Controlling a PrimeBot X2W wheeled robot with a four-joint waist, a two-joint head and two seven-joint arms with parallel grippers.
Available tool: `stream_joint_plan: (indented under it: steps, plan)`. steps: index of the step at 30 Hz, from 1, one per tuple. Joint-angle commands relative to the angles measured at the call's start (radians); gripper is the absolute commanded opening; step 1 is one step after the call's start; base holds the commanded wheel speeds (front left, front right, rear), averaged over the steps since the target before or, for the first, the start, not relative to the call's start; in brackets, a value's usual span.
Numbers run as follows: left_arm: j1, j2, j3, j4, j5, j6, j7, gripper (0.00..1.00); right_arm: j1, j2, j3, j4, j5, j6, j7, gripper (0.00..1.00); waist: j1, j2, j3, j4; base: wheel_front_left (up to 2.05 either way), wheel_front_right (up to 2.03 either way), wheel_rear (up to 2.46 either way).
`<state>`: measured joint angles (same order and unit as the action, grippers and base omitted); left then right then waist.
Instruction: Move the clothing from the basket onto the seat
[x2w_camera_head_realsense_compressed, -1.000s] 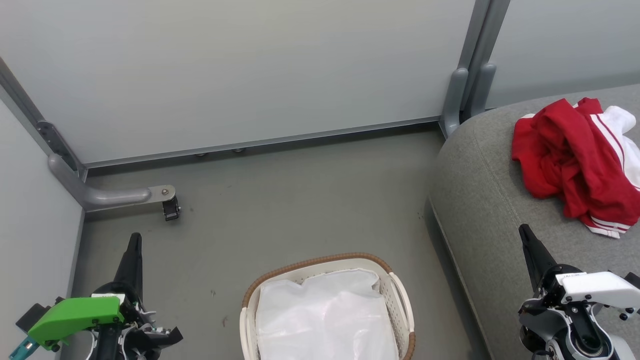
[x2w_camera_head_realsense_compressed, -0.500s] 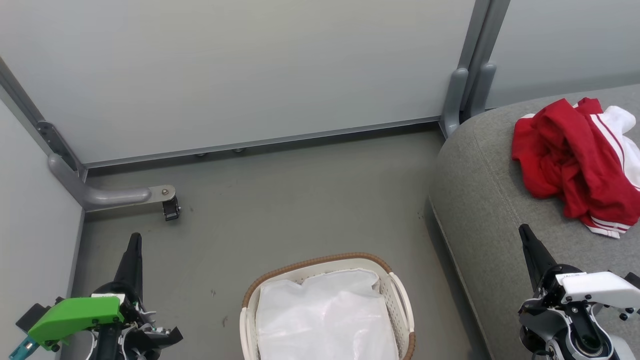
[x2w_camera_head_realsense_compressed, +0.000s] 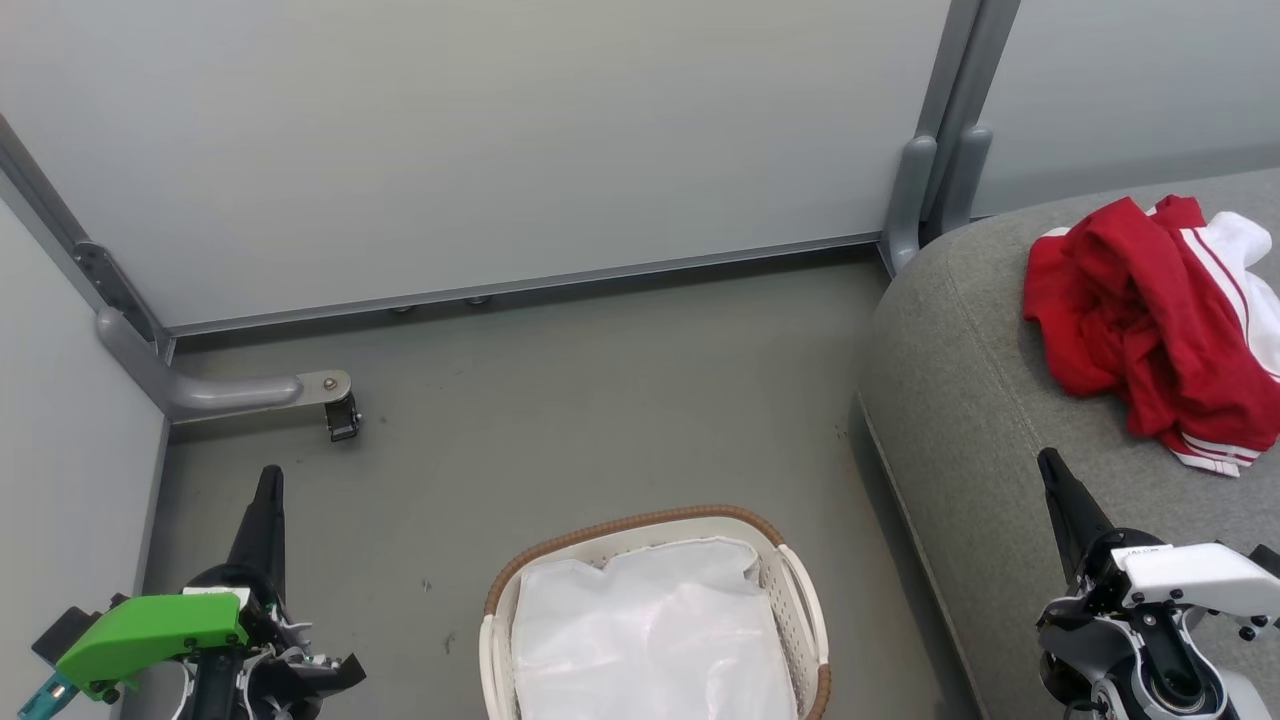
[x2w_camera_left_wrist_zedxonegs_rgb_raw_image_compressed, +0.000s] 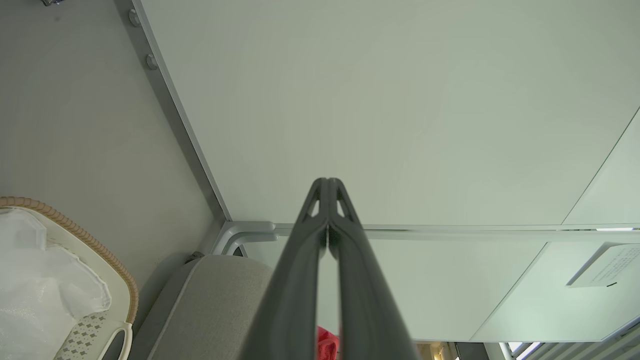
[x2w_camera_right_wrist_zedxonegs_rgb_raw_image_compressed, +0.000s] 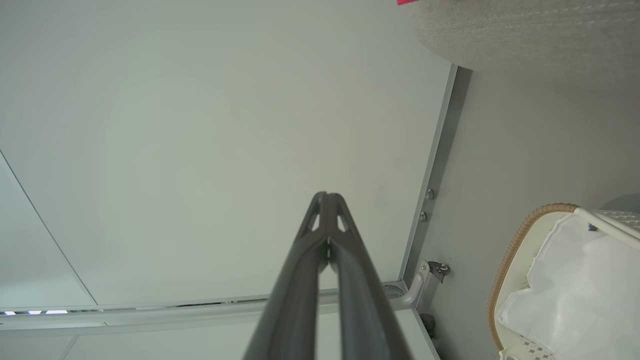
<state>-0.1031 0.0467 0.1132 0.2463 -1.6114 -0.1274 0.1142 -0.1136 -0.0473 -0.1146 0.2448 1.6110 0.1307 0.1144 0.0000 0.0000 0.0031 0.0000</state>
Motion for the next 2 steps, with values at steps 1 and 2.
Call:
stream_joint_plan:
  steps: [1, 2]
  plan:
    - [-0.012, 0.007, 0.002, -0.002, -0.003, -0.006, 0.003, 0.0, 0.011, -0.005, -0.002, -0.003, 0.004, 0.0, 0.003, 0.0, 0.0, 0.0, 0.0, 0.0, 0.0, 0.0, 0.0]
    - [-0.012, 0.007, 0.002, -0.002, -0.003, -0.006, 0.003, 0.0, 0.011, -0.005, -0.002, -0.003, 0.004, 0.0, 0.003, 0.0, 0.0, 0.0, 0.0, 0.0, 0.0, 0.0, 0.0]
